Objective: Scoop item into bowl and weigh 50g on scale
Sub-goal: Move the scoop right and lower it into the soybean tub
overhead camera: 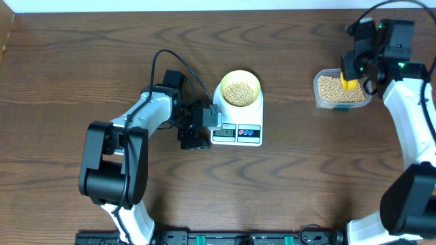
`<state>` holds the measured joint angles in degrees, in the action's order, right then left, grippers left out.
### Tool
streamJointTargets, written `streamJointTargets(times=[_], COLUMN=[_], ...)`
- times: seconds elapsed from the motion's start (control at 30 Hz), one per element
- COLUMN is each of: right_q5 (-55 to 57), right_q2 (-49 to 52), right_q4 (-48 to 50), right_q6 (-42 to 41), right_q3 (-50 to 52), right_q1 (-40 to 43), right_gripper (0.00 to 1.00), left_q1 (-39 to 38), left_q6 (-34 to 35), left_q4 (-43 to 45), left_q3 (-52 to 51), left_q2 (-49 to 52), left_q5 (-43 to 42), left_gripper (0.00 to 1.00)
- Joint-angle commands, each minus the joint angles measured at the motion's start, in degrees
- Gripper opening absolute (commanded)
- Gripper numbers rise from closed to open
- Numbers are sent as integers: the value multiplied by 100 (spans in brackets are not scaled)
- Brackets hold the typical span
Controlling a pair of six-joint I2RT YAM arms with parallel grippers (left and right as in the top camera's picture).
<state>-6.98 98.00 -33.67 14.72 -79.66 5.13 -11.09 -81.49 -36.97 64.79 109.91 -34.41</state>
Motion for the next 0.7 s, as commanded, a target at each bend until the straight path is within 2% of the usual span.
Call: streamJointTargets(times=[0.0, 0.1, 0.33, 0.67], right_q5=[83, 74, 39, -13], right_q2=[151, 361, 874, 442], right_q4=[-319, -398, 129, 431], right_q6=[-103, -389, -756, -1156], right_q3=[-13, -7, -7, -17], right_q1=[9, 9, 9, 223], right_gripper=[2, 1, 1, 1], left_q1=[-11, -11, -11, -11], left_q6=[-98, -98, -101, -98], left_q4=[-2, -2, -2, -2], left_q3=[-61, -61, -61, -61], left_q2=[35, 35, 35, 35], left_q5=[-72, -72, -72, -72], left_gripper=[98, 98, 98, 98])
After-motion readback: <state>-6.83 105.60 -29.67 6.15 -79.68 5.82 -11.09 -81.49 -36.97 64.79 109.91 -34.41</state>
